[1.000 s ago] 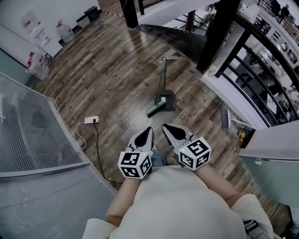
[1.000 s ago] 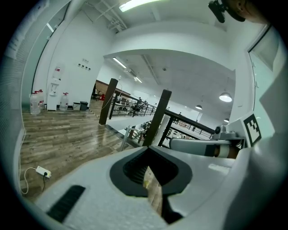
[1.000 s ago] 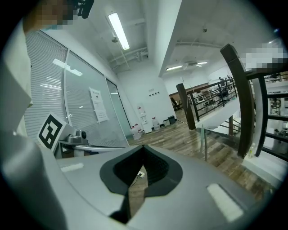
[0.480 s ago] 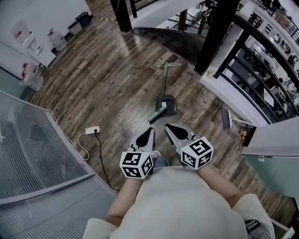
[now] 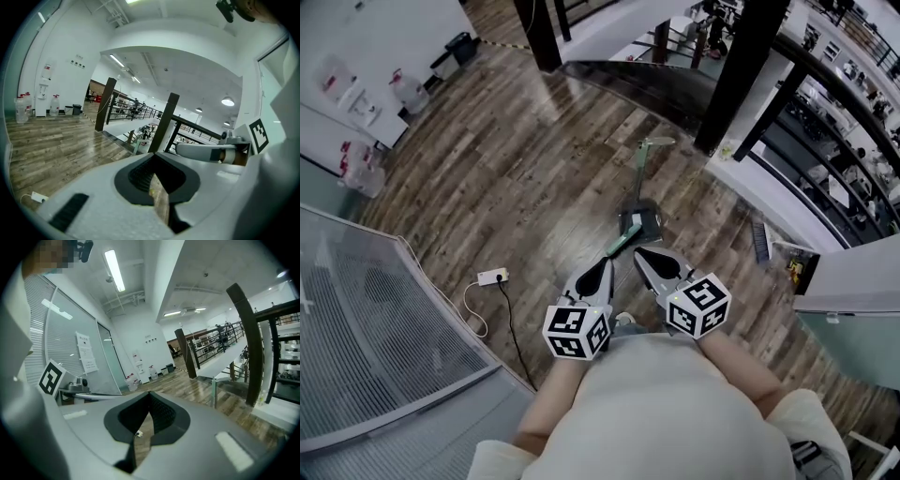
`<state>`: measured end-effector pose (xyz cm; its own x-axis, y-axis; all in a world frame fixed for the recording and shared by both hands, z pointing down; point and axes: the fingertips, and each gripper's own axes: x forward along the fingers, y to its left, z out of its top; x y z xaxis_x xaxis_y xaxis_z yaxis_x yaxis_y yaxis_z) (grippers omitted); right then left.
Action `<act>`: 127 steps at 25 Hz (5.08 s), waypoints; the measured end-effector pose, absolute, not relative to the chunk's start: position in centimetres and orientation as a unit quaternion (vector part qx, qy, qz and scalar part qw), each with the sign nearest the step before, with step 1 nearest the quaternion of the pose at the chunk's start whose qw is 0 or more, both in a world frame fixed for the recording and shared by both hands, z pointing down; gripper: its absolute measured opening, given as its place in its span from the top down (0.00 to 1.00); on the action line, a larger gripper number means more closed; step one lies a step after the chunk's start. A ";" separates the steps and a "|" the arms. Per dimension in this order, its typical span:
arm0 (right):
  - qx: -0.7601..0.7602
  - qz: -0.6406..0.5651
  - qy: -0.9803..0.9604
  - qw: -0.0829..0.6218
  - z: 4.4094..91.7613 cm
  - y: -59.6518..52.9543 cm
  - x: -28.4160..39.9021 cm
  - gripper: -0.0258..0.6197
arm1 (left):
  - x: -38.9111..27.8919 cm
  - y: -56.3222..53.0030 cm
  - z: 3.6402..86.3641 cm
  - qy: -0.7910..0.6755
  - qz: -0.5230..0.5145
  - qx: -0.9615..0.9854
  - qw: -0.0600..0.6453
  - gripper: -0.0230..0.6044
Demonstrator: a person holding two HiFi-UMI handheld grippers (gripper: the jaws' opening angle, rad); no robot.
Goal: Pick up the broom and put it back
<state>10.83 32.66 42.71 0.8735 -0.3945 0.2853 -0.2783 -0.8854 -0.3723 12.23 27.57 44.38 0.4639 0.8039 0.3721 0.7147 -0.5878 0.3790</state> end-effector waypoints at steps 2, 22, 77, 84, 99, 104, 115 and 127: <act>-0.954 -0.179 0.176 0.163 42.8 32.3 11.3 0.95 | 13.0 27.1 44.5 0.445 0.263 0.852 0.086 0.95; -0.956 -0.190 0.158 0.155 43.6 33.5 14.3 0.95 | 16.0 27.5 45.5 0.440 0.276 0.849 0.095 0.96; -0.938 -0.304 0.118 0.117 59.8 52.5 36.2 0.69 | 35.2 40.2 53.3 0.335 0.306 0.884 0.111 0.95; -0.932 -0.323 0.108 0.121 63.3 53.6 37.5 0.67 | 35.7 41.1 55.0 0.331 0.318 0.882 0.109 0.95; -0.925 -0.347 0.098 0.118 67.6 53.9 40.0 0.72 | 36.4 40.8 57.4 0.320 0.343 0.877 0.106 0.95; -0.928 -0.344 0.093 0.109 67.9 54.0 40.3 0.80 | 35.9 40.8 57.7 0.322 0.349 0.874 0.105 0.95; -0.928 -0.346 0.095 0.100 67.5 53.5 39.4 0.80 | 35.3 40.7 57.2 0.323 0.345 0.875 0.107 0.95; -0.927 -0.348 0.120 0.078 65.9 51.0 36.2 0.80 | 33.7 38.8 55.7 0.313 0.331 0.883 0.114 0.95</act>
